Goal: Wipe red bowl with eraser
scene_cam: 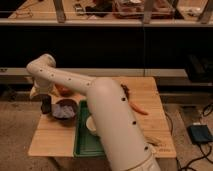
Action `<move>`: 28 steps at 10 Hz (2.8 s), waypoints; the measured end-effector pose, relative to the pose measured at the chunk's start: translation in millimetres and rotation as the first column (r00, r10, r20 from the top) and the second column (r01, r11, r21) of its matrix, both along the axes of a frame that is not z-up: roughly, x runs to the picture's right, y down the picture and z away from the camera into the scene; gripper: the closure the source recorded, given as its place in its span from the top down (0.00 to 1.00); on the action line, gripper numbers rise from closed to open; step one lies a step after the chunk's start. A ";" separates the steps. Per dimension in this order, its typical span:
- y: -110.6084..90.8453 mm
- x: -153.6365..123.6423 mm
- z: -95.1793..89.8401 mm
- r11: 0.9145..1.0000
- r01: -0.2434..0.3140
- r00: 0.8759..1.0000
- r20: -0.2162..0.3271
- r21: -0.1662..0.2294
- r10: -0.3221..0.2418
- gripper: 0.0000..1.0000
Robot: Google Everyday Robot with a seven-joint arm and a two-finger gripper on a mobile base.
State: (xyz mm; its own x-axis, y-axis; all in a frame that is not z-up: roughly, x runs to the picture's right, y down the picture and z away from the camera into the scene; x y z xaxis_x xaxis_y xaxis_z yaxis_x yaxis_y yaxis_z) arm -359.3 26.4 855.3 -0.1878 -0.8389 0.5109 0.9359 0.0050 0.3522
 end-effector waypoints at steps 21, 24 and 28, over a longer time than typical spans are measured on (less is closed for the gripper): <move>-49.5 72.8 2.5 0.976 -0.209 0.978 0.017 -0.061 0.210 0.42; -79.5 94.1 2.0 0.956 -0.272 0.946 0.152 -0.108 0.286 0.42; -81.5 92.4 1.7 0.956 -0.273 0.945 0.157 -0.110 0.288 0.55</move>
State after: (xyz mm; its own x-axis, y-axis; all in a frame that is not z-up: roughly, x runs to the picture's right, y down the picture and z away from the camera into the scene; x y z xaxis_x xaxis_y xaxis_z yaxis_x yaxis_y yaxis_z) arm -266.8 -55.1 857.0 -0.0413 -0.8246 0.5641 0.8190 0.2955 0.4919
